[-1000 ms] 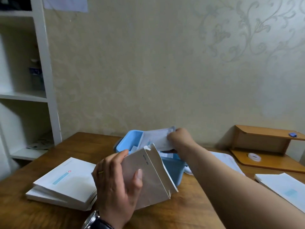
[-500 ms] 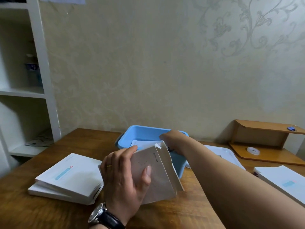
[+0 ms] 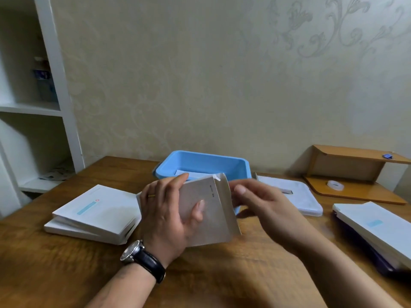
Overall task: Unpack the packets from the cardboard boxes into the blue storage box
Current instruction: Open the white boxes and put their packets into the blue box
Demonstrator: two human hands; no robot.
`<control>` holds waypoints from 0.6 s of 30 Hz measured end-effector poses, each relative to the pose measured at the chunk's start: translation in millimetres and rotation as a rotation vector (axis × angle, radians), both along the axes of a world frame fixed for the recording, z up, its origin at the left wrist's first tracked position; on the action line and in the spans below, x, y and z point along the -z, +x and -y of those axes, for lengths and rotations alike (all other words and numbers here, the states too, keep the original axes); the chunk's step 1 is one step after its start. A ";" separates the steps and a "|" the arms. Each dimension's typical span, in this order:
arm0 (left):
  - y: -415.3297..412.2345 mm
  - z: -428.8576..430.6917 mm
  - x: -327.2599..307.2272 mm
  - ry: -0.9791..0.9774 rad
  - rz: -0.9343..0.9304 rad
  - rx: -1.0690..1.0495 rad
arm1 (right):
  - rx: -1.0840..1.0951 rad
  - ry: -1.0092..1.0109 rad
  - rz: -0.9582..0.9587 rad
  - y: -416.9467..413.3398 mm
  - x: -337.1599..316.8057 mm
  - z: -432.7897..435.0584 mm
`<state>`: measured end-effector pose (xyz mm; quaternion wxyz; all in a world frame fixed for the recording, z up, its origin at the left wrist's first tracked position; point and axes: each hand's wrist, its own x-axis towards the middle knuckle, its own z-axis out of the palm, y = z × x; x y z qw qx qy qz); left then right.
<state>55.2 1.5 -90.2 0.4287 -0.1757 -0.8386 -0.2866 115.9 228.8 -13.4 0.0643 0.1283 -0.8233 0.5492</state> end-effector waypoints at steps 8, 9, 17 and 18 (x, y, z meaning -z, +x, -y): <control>3.1 -41.8 -15.3 -0.242 0.223 0.039 | 0.088 -0.192 0.153 8.5 65.7 -31.2; 3.3 -47.9 -15.1 -0.237 0.243 0.043 | 0.096 -0.243 0.159 9.3 68.7 -34.4; 6.8 -54.4 -8.8 -0.123 0.232 0.060 | 0.096 -0.217 0.089 5.1 73.3 -37.7; 7.4 -52.6 -8.2 -0.126 0.232 0.056 | 0.089 -0.208 0.083 3.7 75.0 -37.3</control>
